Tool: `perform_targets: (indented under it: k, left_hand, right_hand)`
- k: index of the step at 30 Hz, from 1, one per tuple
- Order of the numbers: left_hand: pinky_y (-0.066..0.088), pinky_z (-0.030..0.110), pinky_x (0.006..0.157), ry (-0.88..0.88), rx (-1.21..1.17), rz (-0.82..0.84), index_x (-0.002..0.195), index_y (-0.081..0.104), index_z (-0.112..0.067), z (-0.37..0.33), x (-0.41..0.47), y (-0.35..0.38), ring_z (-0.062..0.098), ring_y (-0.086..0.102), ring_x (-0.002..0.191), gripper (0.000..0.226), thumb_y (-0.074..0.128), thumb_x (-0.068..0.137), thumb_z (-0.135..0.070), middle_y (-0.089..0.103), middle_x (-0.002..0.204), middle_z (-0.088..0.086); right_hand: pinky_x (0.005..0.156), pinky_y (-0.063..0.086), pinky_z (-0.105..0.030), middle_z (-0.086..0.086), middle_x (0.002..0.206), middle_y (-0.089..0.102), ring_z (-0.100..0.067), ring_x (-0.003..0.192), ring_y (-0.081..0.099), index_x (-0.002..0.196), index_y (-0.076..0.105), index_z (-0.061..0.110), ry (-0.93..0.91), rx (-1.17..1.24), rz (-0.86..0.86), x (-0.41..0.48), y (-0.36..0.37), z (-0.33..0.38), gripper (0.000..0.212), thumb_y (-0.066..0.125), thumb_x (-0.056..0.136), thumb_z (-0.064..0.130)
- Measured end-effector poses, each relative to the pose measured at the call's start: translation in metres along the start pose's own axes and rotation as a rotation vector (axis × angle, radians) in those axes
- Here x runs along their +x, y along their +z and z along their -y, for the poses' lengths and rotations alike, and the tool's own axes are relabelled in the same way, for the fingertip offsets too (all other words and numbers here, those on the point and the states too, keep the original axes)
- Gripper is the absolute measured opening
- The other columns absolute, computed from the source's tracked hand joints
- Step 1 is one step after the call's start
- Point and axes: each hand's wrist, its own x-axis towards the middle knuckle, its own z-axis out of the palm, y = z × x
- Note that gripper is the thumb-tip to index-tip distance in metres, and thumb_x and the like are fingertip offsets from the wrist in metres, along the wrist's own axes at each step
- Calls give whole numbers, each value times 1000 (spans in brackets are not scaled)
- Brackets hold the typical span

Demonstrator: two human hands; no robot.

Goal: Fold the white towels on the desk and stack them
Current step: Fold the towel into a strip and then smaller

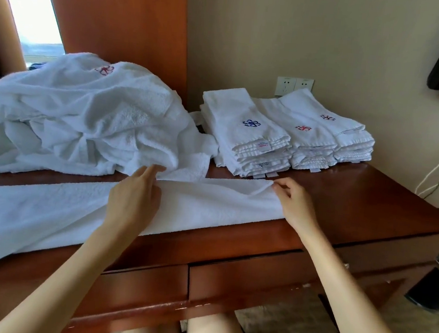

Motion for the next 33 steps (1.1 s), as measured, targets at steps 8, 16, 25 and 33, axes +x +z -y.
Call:
perform_targets:
  k: [8, 16, 25, 33]
  left_hand:
    - [39, 28, 63, -55, -42, 224, 108, 67, -23, 13, 49, 30, 21, 62, 87, 23, 51, 92, -18, 68, 106, 2]
    - [40, 29, 66, 39, -82, 214, 110, 67, -17, 20, 45, 48, 20, 61, 87, 21, 50, 98, -20, 63, 105, 3]
    - [44, 29, 68, 62, -78, 232, 114, 66, -15, 19, 40, 49, 22, 62, 83, 23, 51, 96, -18, 59, 103, 2]
    - [42, 32, 82, 110, -74, 311, 132, 54, -22, 32, 17, 25, 24, 54, 105, 38, 54, 95, -21, 57, 114, 3]
  right_hand:
    - [50, 23, -27, 8, 54, 35, -10, 49, 33, 64, 44, 16, 109, -80, -30, 9, -3, 4, 39, 58, 94, 36]
    - [67, 39, -28, 1, 93, 67, -23, 86, 63, 100, 63, 20, 207, -500, -60, 18, 4, 15, 22, 58, 94, 40]
    - [109, 29, -37, -3, 145, 45, -21, 134, 38, 140, 47, 21, -339, -629, 152, -5, 54, 70, 40, 42, 102, 30]
    - [119, -1, -42, 7, 163, 2, -14, 149, -1, 153, 10, 38, -245, -740, 521, -11, 74, 47, 57, 14, 100, 58]
